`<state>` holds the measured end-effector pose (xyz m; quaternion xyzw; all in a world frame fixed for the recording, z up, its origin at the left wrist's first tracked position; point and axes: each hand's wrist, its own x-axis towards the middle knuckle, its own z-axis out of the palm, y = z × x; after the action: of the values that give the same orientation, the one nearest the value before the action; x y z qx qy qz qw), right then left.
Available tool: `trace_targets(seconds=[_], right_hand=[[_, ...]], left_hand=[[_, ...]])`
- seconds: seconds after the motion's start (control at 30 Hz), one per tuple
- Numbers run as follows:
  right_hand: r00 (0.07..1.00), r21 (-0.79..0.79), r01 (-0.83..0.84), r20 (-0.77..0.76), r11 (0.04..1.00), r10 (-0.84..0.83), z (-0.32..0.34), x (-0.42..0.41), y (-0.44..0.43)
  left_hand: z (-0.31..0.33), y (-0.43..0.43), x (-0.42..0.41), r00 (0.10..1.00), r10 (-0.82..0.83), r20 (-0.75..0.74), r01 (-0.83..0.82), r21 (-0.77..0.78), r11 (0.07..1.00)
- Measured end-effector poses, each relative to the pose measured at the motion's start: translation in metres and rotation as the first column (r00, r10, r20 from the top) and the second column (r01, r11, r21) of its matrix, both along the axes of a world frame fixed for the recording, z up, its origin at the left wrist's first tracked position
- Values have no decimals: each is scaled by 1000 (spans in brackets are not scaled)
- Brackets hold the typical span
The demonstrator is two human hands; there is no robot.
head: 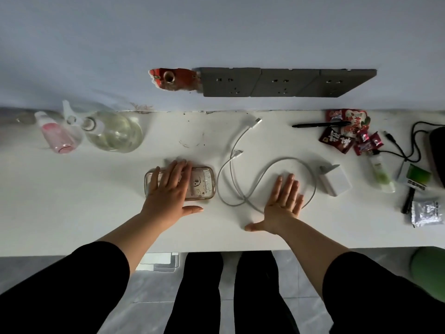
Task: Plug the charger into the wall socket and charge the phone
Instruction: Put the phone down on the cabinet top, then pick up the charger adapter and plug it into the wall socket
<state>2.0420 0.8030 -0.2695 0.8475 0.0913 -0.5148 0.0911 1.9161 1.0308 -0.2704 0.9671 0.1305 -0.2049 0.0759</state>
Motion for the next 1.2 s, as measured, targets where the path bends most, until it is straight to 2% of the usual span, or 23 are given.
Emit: trace_targets(seconds=[0.13, 0.2, 0.27, 0.33, 0.43, 0.5, 0.63, 0.73, 0.83, 0.93, 1.03, 1.13, 1.2], right_hand=[[997, 151, -12, 73, 988, 1, 5, -5, -10], [979, 314, -40, 203, 949, -26, 10, -4, -29], [939, 432, -84, 337, 898, -74, 15, 0, -60], [892, 430, -55, 426, 901, -149, 20, 6, -99], [850, 327, 130, 449, 936, -275, 18, 24, -147], [888, 234, 198, 369, 952, -276, 9, 42, -165], [931, 253, 262, 187, 932, -312, -13, 57, -165], [924, 249, 315, 141, 916, -356, -31, 55, -166], [903, 236, 302, 239, 924, -357, -45, 48, -168], [872, 244, 299, 324, 923, -368, -51, 47, -174], [866, 254, 269, 357, 929, -349, -47, 45, -171], [900, 248, 251, 297, 936, -320, -46, 47, -169], [912, 262, 263, 245, 929, -328, -45, 49, -170]], left_hand=[[23, -39, 10, 996, 68, 54, -66, -48, 997], [33, -67, 21, 986, 122, 114, -111, -98, 989], [38, -97, 35, 976, 189, 109, -170, -162, 972], [39, -131, 55, 970, 239, 50, -221, -231, 947], [34, -182, 88, 949, 313, -25, -303, -330, 894], [29, -216, 113, 914, 400, -66, -388, -428, 816], [22, -264, 166, 724, 650, -231, -635, -592, 496], [13, -291, 197, 526, 783, -333, -783, -550, 292], [6, -315, 215, 388, 864, -320, -894, -358, 269], [5, -344, 227, 342, 898, -278, -929, -240, 280], [0, -349, 228, 306, 917, -258, -934, -269, 236], [-4, -341, 223, 282, 927, -246, -932, -301, 203], [-5, -335, 218, 298, 927, -227, -915, -343, 210]])
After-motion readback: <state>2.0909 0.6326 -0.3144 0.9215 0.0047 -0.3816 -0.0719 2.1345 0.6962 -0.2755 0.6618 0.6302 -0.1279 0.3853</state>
